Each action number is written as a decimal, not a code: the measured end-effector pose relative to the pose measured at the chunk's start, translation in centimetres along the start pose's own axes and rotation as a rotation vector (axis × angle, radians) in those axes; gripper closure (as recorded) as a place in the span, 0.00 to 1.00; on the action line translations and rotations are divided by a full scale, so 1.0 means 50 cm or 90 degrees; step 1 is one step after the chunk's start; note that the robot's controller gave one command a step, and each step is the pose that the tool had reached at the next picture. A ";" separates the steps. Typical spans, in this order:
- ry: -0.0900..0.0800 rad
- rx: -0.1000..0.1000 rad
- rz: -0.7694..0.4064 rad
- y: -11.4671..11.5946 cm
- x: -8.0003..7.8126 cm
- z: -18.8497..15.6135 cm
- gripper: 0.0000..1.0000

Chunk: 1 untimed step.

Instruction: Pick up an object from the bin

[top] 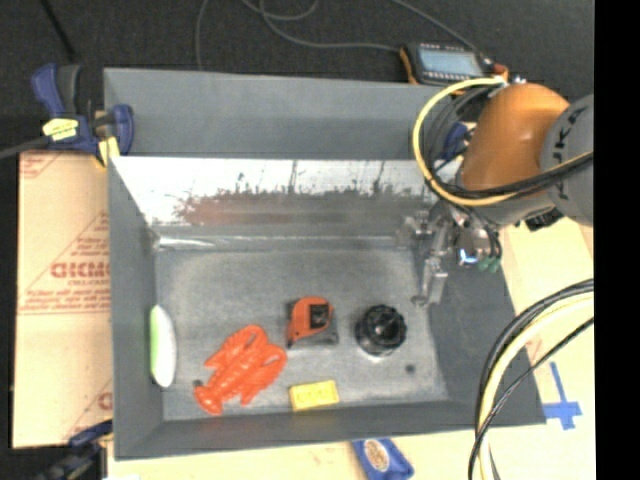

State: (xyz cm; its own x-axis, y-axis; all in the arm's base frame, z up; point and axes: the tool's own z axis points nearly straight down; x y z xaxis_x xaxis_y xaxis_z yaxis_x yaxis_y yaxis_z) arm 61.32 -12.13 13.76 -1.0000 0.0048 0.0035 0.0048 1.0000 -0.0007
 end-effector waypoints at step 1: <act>-0.005 0.001 -0.001 0.001 -0.003 -0.010 0.00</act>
Offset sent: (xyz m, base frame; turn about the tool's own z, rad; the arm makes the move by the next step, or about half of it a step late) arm -0.0636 0.0572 -0.0676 -0.1635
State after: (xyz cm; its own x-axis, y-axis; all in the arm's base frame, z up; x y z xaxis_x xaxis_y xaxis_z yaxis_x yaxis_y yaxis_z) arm 61.50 -12.09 14.27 -1.0000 0.0026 -0.0042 0.0026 1.0000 -0.0019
